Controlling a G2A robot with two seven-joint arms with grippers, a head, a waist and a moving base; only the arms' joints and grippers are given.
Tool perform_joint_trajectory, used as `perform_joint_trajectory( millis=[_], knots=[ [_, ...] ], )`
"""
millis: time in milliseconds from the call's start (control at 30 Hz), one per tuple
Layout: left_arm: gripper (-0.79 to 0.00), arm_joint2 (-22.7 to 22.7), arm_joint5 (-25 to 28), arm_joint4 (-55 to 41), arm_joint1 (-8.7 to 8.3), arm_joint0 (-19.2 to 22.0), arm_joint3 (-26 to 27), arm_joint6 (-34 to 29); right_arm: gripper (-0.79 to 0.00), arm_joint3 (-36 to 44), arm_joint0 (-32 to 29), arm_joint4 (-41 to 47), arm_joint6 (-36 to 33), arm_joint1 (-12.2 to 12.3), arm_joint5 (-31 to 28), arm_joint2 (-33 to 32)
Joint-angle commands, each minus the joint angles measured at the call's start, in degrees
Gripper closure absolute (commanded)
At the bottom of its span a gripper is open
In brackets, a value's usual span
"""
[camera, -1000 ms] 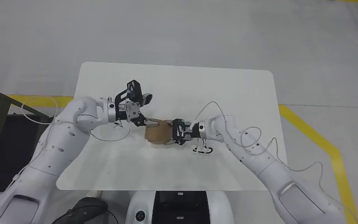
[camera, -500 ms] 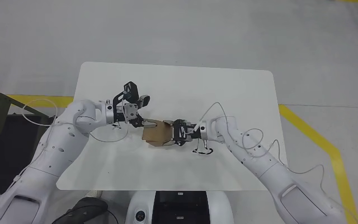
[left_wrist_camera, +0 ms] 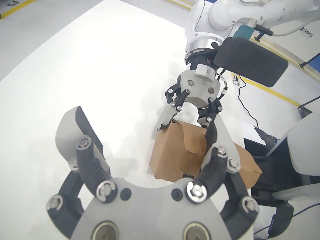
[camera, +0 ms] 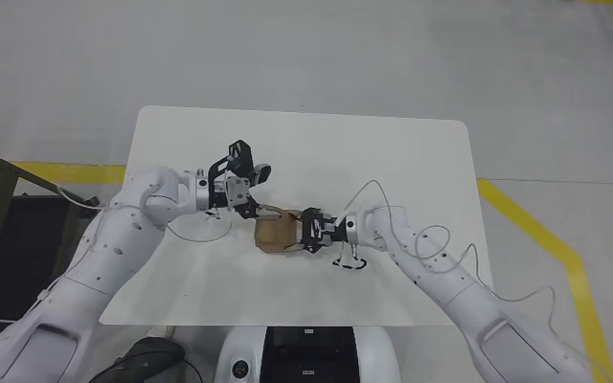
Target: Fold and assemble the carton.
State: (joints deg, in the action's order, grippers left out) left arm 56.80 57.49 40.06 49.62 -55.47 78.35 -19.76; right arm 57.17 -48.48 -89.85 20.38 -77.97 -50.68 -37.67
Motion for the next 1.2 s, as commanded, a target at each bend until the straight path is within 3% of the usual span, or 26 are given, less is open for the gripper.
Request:
perform_joint_trajectory(
  millis=[0, 100, 167, 267, 300, 633, 1000, 1033, 1100, 1133, 1167],
  knots=[
    [-0.785, -0.6, 0.0, -0.2, 0.24, 0.3, -0.4, 0.0, -0.317, 0.2, -0.1, -0.2, -0.1, 0.1, -0.1, -0.2],
    [-0.785, -1.7, 0.1, -0.3, 0.63, 0.5, -0.8, -0.2, -0.376, 0.4, -0.3, -0.3, -0.3, 0.3, -0.1, -0.4],
    [-0.785, -2.3, 0.2, -0.3, 0.88, 0.7, -0.9, -0.3, -0.557, 0.7, -0.5, -0.5, -0.4, 0.4, 0.0, -0.6],
    [-0.785, -2.9, 0.5, -0.8, 1.16, 0.9, -1.2, -0.1, -0.683, 1.2, -0.9, -0.7, -0.7, 0.6, 0.1, -0.8],
    [-0.785, -3.1, 0.5, -0.9, 1.23, 0.9, -1.2, -0.1, -0.773, 1.3, -1.0, -0.7, -0.8, 0.7, 0.1, -1.0],
    [-0.785, -4.6, 0.5, -0.7, 1.83, 1.4, -2.2, -0.3, -0.785, 4.8, -3.1, -1.6, -2.0, 2.3, 0.7, -3.6],
    [-0.785, -3.8, 0.3, 0.7, 1.78, -0.1, -3.0, 0.6, -0.785, 15.7, -7.6, -2.4, -5.5, 4.9, 1.0, -8.6],
    [-0.785, -3.7, 0.3, 0.8, 1.74, -0.4, -2.9, 0.7, -0.650, 16.4, -8.0, -2.3, -6.0, 5.1, 0.9, -9.0],
    [-0.785, -3.3, 0.4, 0.9, 1.65, -0.7, -2.8, 0.8, -0.142, 17.6, -8.6, -2.0, -6.6, 5.4, 0.7, -9.7],
    [-0.785, -3.1, 0.4, 0.9, 1.59, -0.9, -2.7, 0.8, 0.000, 18.1, -8.8, -1.8, -6.8, 5.5, 0.6, -10.0],
    [-0.785, -2.8, 0.4, 0.9, 1.53, -1.1, -2.5, 0.9, 0.000, 18.5, -9.0, -1.7, -6.9, 5.6, 0.5, -10.2]
  ],
)
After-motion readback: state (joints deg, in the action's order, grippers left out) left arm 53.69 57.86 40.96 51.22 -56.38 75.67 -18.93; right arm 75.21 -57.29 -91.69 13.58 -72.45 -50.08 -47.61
